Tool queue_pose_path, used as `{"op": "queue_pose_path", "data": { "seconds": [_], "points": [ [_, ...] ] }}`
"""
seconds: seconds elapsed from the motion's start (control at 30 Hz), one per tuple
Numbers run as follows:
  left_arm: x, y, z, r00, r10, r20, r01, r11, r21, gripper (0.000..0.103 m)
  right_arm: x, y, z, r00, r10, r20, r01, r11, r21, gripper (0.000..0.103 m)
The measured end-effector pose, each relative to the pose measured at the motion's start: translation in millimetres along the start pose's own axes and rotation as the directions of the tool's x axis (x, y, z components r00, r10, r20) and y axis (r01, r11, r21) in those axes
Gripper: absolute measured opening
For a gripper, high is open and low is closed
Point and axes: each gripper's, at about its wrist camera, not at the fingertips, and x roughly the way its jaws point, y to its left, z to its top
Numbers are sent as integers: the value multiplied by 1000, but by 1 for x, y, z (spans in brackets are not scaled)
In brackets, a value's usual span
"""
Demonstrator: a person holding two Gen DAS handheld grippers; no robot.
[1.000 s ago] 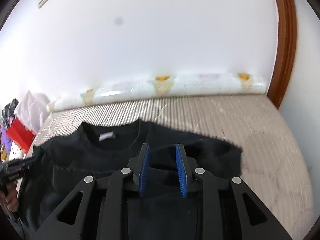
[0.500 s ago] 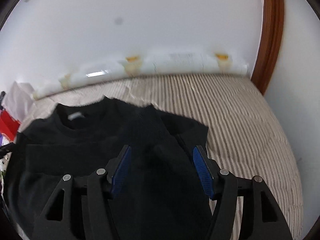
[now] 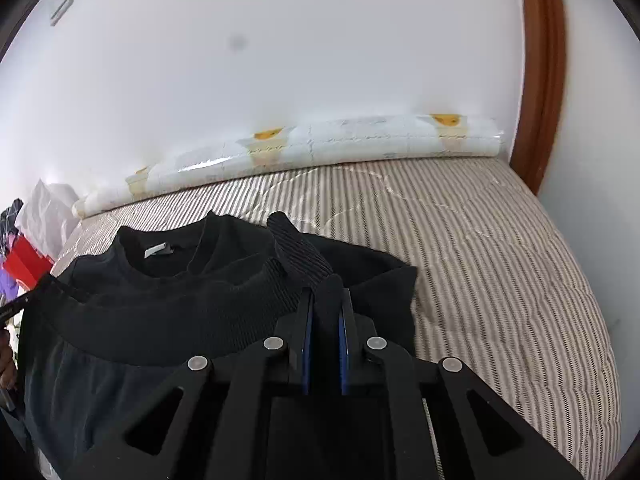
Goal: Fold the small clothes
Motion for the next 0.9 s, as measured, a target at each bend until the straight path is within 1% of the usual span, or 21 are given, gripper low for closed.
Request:
{"op": "queue_pose_path", "data": {
  "seconds": [0.07, 0.1, 0.17, 0.2, 0.27, 0.3, 0.37, 0.43, 0.5, 0.57, 0.63, 0.7, 0.83, 0.9],
  "points": [
    [11, -1, -1, 999, 14, -47, -15, 1000, -5, 9, 13, -1, -2, 999, -21, -42, 20, 1000, -9, 10],
    [13, -2, -2, 998, 18, -55, -18, 1000, -9, 9, 25, -1, -4, 996, -38, -82, 37, 999, -9, 11],
    [14, -2, -3, 998, 17, -56, -19, 1000, -20, 10, 35, -2, -6, 992, -46, -117, 47, 999, 2, 12],
    [13, -2, -2, 998, 16, -59, -17, 1000, -19, 12, 32, -2, -5, 992, -50, -113, 50, 999, 1, 16],
    [10, -2, -2, 997, 18, -71, -20, 1000, -22, 15, 23, -2, -4, 992, -53, -116, 54, 998, 12, 20],
    [9, -2, -2, 997, 16, -82, -18, 1000, -24, 16, 19, -1, -5, 991, -60, -117, 63, 998, 20, 25],
    [4, -2, -5, 993, 7, -115, -10, 1000, -26, 18, 8, 3, -6, 990, -88, -114, 93, 995, 31, 28],
    [-4, -2, -10, 993, 0, -120, -3, 1000, -30, 20, -9, 10, -9, 992, -90, -92, 93, 995, 27, 32],
    [-15, -1, -18, 993, 6, -119, -10, 1000, -30, 23, -25, 28, -14, 992, -107, -63, 107, 994, -9, 41],
    [-27, 2, -30, 993, 11, -120, -15, 999, -31, 24, -39, 50, -18, 995, -89, -42, 87, 995, -44, 45],
    [-41, 6, -45, 992, 17, -124, -21, 999, -32, 25, -48, 71, -24, 997, -68, -37, 66, 995, -69, 46],
    [-55, 13, -64, 991, 12, -132, -18, 999, -44, 29, -57, 99, -33, 999, -25, -33, 22, 995, -93, 48],
    [-85, 25, -107, 990, 2, -144, -9, 999, -52, 30, -65, 158, -59, 997, 48, -54, -56, 987, -151, 49],
    [-100, 29, -120, 991, 0, -133, -8, 998, -55, 33, -67, 187, -72, 995, 78, -69, -89, 980, -177, 49]
  ]
}}
